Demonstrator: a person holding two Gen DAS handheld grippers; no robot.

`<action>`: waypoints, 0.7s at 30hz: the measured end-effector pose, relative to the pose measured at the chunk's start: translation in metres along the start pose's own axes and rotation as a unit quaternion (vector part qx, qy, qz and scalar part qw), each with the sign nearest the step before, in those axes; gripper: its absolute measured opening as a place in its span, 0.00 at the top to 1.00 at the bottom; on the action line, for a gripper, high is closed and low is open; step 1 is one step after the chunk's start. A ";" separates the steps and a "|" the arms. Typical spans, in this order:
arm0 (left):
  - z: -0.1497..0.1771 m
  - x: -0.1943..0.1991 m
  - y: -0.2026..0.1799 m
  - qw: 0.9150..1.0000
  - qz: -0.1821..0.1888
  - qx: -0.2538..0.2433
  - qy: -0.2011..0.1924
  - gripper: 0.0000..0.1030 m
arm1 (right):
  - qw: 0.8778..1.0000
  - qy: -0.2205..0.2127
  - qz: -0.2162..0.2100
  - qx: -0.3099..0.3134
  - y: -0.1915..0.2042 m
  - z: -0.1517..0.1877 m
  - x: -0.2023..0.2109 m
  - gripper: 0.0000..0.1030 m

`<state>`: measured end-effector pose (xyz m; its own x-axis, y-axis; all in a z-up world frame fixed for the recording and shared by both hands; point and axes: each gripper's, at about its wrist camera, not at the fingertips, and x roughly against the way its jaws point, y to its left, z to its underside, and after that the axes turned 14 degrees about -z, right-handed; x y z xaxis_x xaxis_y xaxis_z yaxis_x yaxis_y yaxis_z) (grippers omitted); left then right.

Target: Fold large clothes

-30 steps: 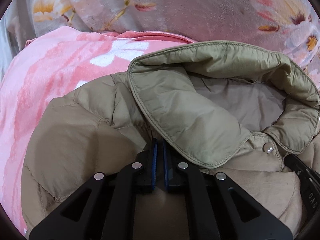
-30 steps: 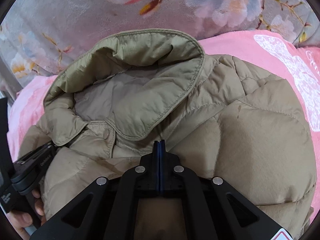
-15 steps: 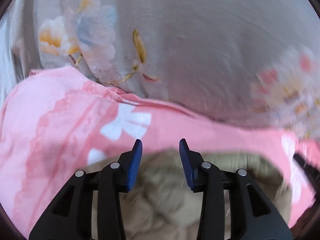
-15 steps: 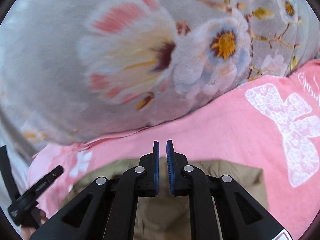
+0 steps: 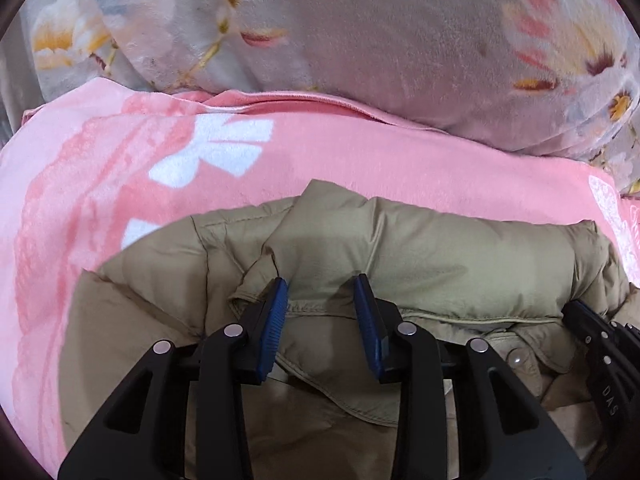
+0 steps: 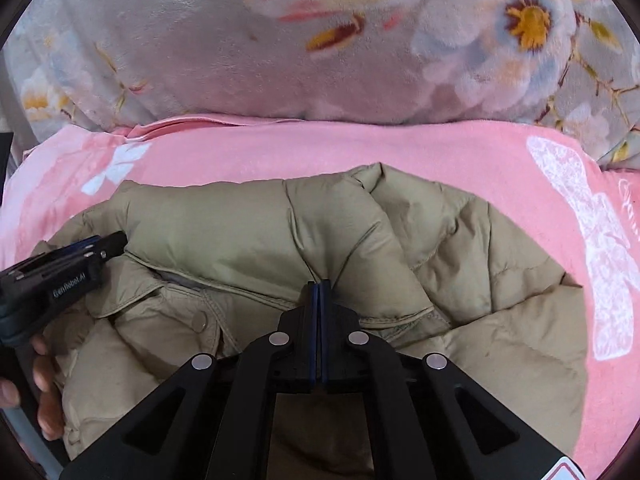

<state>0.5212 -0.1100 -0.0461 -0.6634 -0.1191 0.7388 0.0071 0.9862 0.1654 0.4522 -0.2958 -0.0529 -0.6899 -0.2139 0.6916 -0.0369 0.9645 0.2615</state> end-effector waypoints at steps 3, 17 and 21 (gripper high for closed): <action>0.006 -0.003 -0.002 1.000 -0.003 0.000 -0.006 0.68 | 1.000 0.001 -0.002 0.000 -0.002 0.003 -0.005 1.00; 0.010 -0.004 -0.014 0.999 -0.030 -0.016 -0.023 0.68 | 0.999 -0.006 -0.027 -0.025 -0.010 0.004 -0.009 1.00; 0.010 -0.004 -0.015 0.999 -0.035 -0.020 -0.024 0.68 | 0.999 -0.006 -0.029 -0.026 -0.011 0.004 -0.009 1.00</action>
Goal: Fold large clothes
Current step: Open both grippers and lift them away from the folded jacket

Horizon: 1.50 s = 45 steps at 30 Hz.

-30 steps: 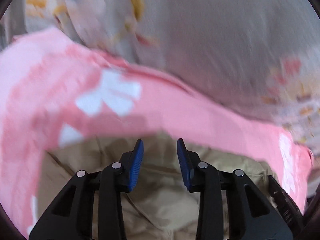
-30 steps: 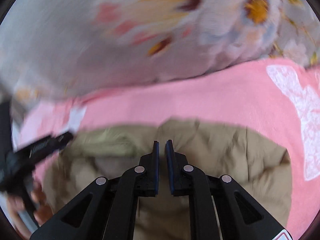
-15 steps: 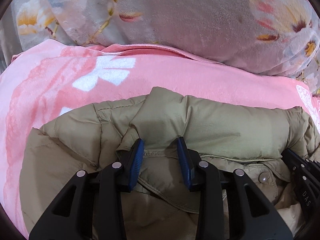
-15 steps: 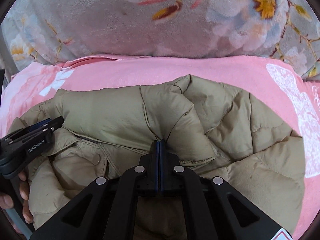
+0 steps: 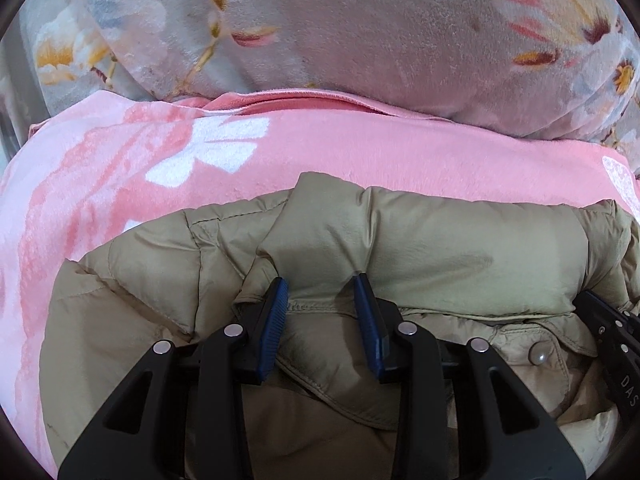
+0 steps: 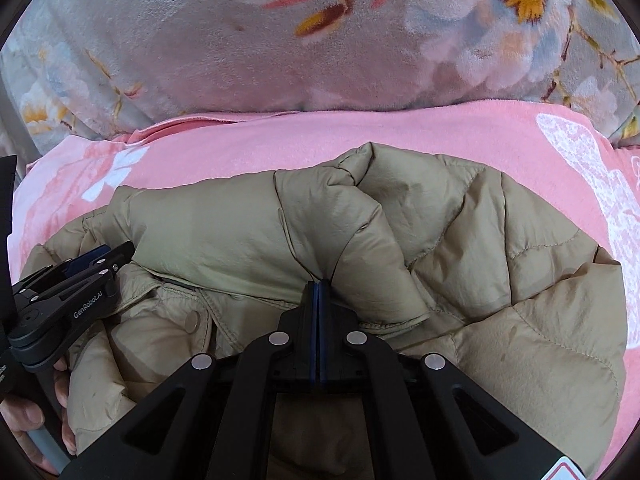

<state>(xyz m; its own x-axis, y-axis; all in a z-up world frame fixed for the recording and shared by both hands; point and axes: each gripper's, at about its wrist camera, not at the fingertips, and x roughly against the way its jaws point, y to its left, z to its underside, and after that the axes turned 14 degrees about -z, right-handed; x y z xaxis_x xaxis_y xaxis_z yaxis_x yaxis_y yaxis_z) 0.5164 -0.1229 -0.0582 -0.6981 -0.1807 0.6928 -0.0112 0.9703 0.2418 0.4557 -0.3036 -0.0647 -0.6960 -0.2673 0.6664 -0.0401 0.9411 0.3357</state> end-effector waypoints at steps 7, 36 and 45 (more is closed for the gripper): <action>0.000 -0.001 -0.003 1.000 -0.010 -0.007 -0.002 0.68 | 1.000 -0.002 -0.001 -0.001 0.000 -0.002 -0.001 1.00; 0.319 0.206 0.285 0.970 0.135 0.151 0.133 0.19 | 0.980 -0.047 -0.065 -0.180 -0.048 0.352 0.351 0.28; 0.324 0.210 0.282 0.960 0.157 0.184 0.142 0.71 | 0.979 -0.061 -0.062 -0.185 -0.025 0.354 0.337 0.81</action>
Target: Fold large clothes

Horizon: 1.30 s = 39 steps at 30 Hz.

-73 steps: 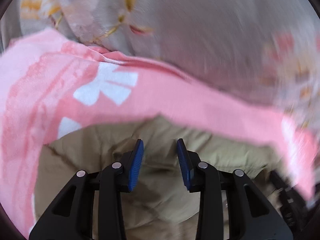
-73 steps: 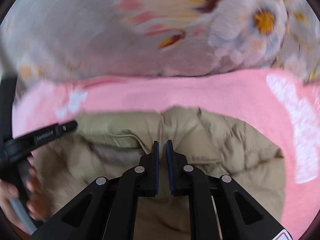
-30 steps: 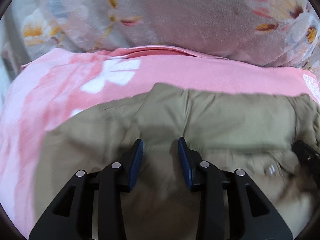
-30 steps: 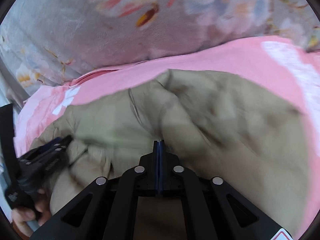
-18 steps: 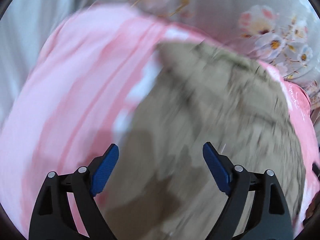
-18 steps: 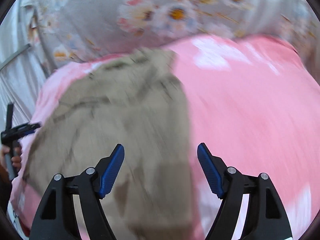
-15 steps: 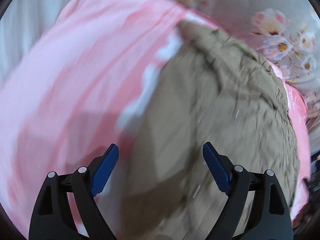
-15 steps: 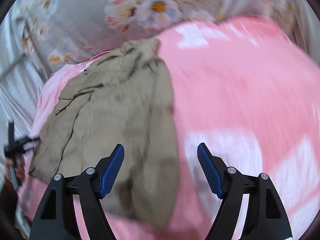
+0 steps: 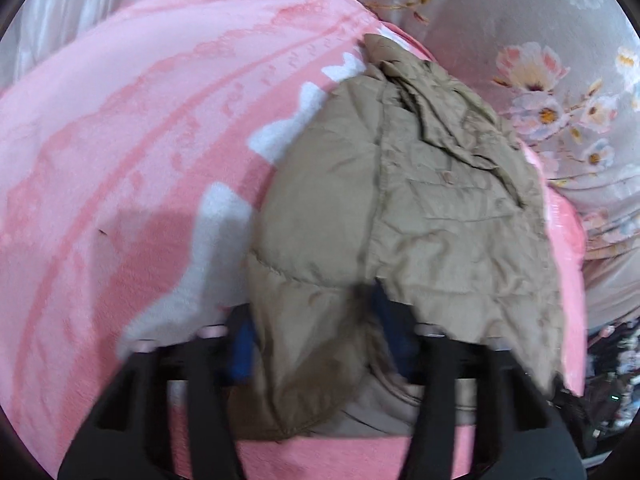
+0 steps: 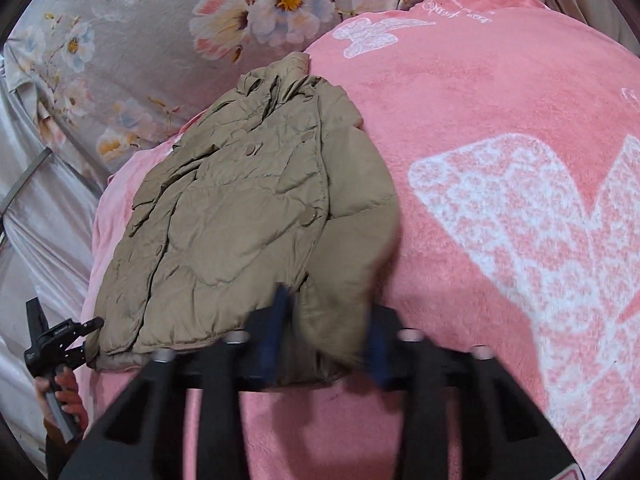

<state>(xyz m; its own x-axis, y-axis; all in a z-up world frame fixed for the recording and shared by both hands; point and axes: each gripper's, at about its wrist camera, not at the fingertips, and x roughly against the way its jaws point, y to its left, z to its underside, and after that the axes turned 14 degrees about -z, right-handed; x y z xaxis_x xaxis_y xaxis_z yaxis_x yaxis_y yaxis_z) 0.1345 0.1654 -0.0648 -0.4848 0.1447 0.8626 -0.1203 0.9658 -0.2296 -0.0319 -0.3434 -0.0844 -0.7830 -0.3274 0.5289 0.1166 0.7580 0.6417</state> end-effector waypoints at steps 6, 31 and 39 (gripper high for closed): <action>0.008 0.031 0.000 1.000 0.015 -0.022 -0.016 0.97 | 0.998 -0.049 -0.038 -0.010 0.014 -0.003 0.047 0.95; -0.110 0.112 -0.075 0.985 -0.046 -0.062 -0.156 0.95 | 0.981 -0.176 -0.060 0.055 0.070 -0.166 0.062 0.96; -0.144 -0.012 -0.095 0.983 -0.134 -0.085 -0.089 0.95 | 0.992 -0.119 0.022 0.014 0.033 -0.189 -0.044 0.96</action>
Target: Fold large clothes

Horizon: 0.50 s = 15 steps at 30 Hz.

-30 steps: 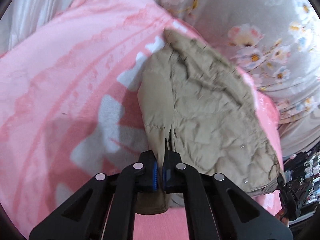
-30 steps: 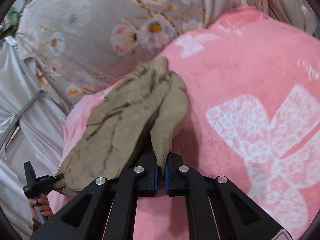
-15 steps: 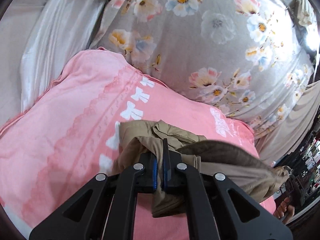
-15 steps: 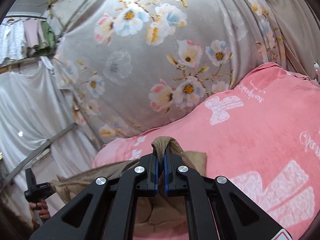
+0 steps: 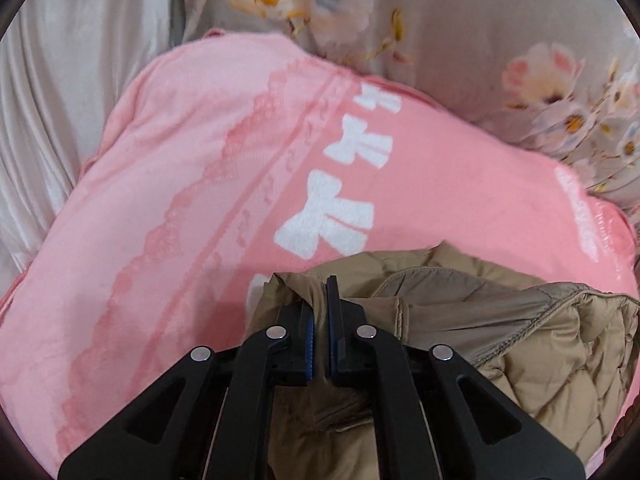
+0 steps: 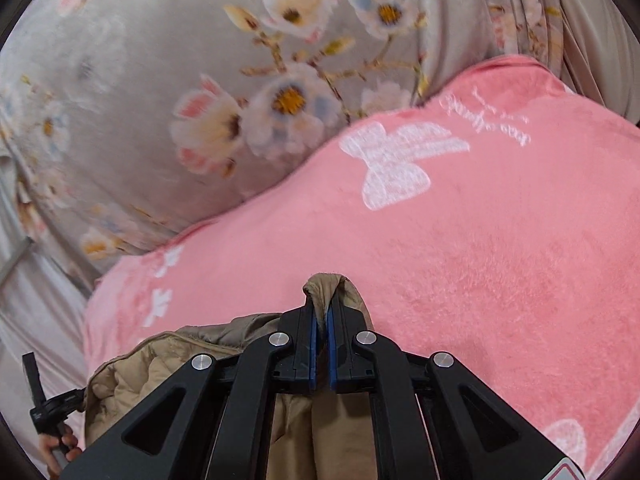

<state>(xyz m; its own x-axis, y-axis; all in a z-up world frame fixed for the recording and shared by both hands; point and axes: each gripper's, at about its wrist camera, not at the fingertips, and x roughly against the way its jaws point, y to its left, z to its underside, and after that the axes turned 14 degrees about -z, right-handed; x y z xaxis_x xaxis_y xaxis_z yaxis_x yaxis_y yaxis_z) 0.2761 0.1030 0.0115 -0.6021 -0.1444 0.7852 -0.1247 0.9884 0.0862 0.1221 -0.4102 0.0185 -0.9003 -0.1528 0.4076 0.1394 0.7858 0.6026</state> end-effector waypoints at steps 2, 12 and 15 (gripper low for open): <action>0.004 -0.019 -0.006 1.000 -0.005 -0.007 0.011 0.94 | 1.000 0.010 0.010 -0.007 -0.009 0.004 -0.014 0.96; 0.022 -0.047 -0.032 0.998 -0.036 -0.045 -0.019 0.94 | 0.997 0.057 0.038 -0.022 -0.039 0.034 -0.060 0.96; 0.024 -0.051 -0.030 0.999 -0.025 -0.033 -0.021 0.94 | 0.997 0.061 0.034 -0.036 -0.045 0.038 -0.064 0.96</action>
<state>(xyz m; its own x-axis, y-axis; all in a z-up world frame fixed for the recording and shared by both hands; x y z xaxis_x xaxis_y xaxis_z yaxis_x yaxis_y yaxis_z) 0.2913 0.0798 -0.0455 -0.6297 -0.1939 0.7522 -0.1037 0.9807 0.1660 0.1576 -0.4134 -0.0610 -0.8312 -0.1764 0.5273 0.2314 0.7526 0.6165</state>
